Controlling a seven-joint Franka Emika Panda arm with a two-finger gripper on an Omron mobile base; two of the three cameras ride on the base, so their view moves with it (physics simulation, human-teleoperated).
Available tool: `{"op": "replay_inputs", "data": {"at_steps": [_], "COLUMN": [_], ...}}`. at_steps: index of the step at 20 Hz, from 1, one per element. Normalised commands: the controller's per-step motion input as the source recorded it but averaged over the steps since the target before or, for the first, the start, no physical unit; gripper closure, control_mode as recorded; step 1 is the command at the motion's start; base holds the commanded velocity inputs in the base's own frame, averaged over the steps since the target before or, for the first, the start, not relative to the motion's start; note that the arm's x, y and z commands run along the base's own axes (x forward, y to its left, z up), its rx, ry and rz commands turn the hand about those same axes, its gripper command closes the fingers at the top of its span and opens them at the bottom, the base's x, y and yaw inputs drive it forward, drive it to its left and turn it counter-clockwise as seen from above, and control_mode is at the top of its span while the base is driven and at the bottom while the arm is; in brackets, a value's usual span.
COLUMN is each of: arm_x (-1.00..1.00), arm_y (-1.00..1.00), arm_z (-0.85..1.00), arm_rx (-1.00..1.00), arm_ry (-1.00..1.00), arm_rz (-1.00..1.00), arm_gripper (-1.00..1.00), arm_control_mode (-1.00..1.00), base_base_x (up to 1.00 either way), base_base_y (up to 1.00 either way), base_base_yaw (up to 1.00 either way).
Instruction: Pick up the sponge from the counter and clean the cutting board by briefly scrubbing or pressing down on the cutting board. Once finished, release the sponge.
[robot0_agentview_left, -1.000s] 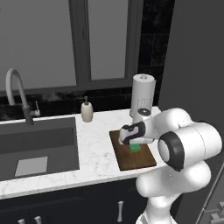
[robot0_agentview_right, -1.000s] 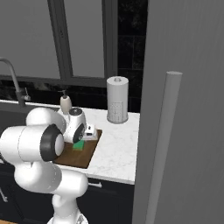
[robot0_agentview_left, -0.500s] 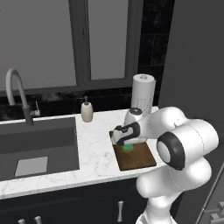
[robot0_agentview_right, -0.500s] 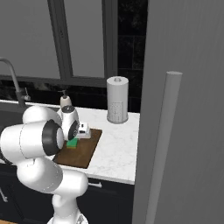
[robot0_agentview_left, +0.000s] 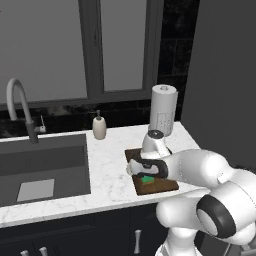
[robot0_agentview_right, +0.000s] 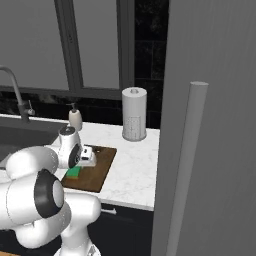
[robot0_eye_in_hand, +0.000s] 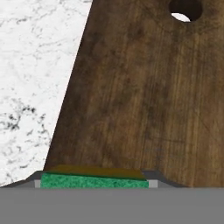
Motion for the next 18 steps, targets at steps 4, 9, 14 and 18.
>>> {"op": "replay_inputs", "data": {"at_steps": [4,9,14,18], "arm_x": [-0.28,0.47,0.54,0.37], "arm_y": [0.04,0.0,-0.08,-0.24], "arm_z": [-0.02,0.0,-0.13,-0.21], "arm_rx": [0.0,0.0,0.0,0.0], "arm_ry": [0.0,0.0,0.0,0.0], "arm_rz": [0.0,0.0,0.0,0.0], "arm_gripper": [1.0,1.0,1.0,1.0], "arm_control_mode": [-1.0,-1.0,-1.0,-1.0], "base_base_x": [0.0,0.0,0.0,0.0], "base_base_y": [0.0,0.0,0.0,0.0], "base_base_yaw": [0.0,0.0,0.0,0.0]}}
